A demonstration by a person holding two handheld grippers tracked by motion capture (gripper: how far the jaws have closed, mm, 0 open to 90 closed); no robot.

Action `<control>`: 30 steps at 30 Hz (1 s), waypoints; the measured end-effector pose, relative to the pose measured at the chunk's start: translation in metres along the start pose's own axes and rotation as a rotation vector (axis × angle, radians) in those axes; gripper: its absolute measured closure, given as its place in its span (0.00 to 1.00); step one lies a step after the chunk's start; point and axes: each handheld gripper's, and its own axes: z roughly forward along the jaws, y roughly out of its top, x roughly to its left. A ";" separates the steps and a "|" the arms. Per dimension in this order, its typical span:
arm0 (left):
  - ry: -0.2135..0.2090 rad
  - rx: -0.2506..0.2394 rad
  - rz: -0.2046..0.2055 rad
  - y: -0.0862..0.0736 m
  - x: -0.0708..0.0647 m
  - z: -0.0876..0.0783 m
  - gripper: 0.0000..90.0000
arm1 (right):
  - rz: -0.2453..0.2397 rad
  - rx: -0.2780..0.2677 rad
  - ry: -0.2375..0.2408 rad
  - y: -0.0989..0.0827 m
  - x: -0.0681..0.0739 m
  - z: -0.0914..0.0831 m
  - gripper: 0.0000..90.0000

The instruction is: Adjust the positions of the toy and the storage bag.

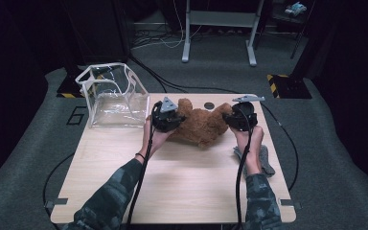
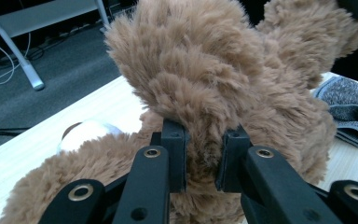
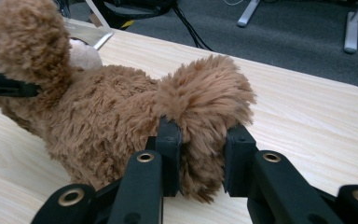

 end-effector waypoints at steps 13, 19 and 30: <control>-0.007 -0.001 -0.001 0.009 0.008 -0.002 0.85 | -0.024 -0.022 -0.007 0.003 0.014 -0.019 0.81; -0.004 0.013 0.000 0.005 0.011 0.004 0.85 | -0.032 -0.019 0.001 -0.002 0.021 -0.023 0.81; -0.016 0.086 -0.008 -0.018 0.013 0.017 0.83 | -0.039 0.043 0.052 -0.029 0.033 -0.011 0.77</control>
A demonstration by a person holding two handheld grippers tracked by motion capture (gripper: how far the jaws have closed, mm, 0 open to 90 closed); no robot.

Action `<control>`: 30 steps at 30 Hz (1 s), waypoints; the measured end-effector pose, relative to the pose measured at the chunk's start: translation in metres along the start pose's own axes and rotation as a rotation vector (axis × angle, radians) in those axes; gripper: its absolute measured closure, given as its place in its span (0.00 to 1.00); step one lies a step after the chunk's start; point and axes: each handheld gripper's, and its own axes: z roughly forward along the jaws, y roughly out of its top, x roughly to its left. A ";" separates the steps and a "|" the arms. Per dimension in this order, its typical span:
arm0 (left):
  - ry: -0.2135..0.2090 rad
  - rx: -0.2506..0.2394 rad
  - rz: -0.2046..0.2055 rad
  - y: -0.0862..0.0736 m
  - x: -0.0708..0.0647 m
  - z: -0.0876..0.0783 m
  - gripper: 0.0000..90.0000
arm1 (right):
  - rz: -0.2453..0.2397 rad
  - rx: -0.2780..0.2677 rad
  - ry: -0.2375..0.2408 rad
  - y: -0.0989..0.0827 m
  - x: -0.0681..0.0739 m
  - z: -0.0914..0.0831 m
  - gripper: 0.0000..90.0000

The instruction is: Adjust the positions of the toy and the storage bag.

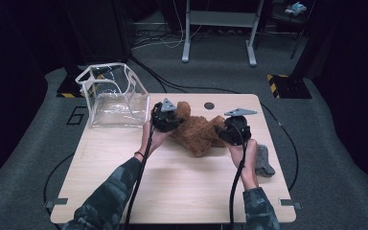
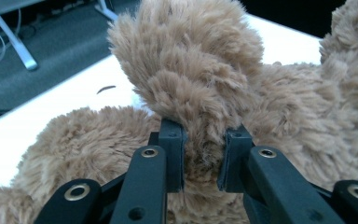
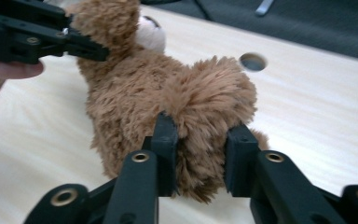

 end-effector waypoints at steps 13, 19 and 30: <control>-0.001 -0.021 -0.014 -0.016 -0.004 -0.014 0.59 | 0.045 -0.034 0.080 -0.011 -0.017 -0.010 0.30; 0.034 -0.034 -0.005 0.002 -0.007 -0.024 0.37 | 0.095 -0.009 0.065 -0.017 -0.033 -0.002 0.25; 0.053 0.072 0.050 0.024 -0.020 -0.005 0.66 | 0.141 0.034 0.043 -0.024 -0.050 0.016 0.24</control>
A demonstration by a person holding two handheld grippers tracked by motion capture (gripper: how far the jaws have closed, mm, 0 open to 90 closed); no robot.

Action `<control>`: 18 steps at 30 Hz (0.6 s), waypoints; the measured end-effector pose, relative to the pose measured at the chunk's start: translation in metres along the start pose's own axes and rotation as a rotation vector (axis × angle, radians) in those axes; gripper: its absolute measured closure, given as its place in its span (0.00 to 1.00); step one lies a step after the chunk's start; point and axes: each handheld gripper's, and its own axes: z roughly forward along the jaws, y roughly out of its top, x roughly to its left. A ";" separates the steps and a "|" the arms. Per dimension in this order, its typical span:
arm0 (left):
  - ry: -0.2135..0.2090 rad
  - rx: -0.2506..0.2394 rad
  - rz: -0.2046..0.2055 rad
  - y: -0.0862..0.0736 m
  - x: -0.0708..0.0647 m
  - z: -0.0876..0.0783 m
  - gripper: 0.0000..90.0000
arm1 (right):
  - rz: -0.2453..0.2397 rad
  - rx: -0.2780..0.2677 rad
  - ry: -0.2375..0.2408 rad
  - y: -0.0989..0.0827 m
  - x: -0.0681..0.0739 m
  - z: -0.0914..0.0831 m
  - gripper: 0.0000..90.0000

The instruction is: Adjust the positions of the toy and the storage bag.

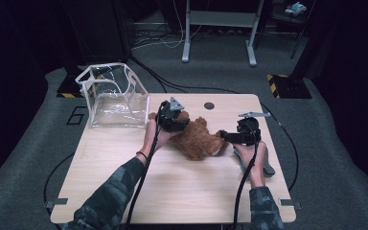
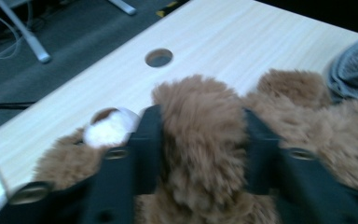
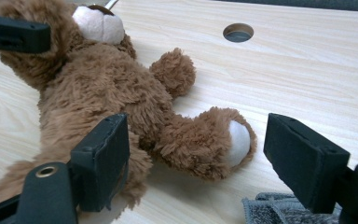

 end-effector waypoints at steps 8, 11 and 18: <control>-0.019 -0.063 -0.042 -0.040 0.004 -0.018 0.78 | -0.008 0.005 -0.019 -0.002 -0.005 0.001 0.25; -0.025 -0.074 -0.066 -0.052 0.006 -0.024 0.78 | -0.011 0.017 -0.019 -0.003 -0.005 0.005 0.25; -0.045 -0.097 -0.130 -0.087 0.014 -0.034 0.77 | -0.028 0.041 -0.010 -0.003 -0.002 0.013 0.24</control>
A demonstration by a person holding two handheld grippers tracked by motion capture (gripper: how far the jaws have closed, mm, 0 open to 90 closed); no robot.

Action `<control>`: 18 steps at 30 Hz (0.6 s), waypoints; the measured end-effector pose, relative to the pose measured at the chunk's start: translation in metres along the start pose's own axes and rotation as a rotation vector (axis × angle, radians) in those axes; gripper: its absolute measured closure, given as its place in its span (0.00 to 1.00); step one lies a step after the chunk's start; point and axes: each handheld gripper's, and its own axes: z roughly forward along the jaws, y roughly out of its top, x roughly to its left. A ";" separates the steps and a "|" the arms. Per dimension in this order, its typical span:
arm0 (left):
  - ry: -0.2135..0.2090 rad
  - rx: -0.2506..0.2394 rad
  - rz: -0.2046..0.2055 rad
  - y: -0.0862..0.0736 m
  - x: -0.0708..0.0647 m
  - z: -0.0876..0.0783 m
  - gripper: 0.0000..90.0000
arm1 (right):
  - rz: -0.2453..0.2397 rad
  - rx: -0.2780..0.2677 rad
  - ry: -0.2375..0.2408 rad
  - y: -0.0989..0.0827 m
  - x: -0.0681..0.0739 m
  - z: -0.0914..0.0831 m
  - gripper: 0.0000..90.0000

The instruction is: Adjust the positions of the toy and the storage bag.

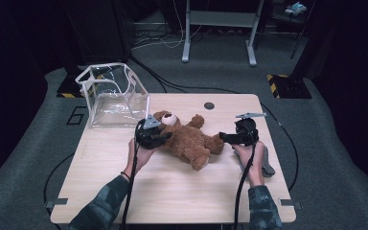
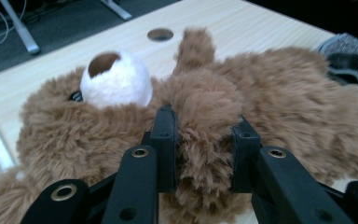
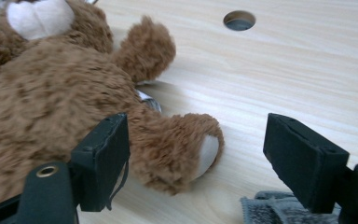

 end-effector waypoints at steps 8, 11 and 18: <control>0.013 -0.008 -0.024 -0.014 0.001 -0.005 0.68 | -0.012 0.075 0.068 -0.010 0.008 0.032 0.20; 0.019 -0.007 -0.024 -0.016 0.002 -0.006 0.71 | -0.002 0.115 0.130 -0.013 0.010 0.047 0.20; 0.023 -0.002 -0.023 -0.018 0.003 -0.004 0.75 | 0.009 0.154 0.180 -0.020 0.009 0.058 0.48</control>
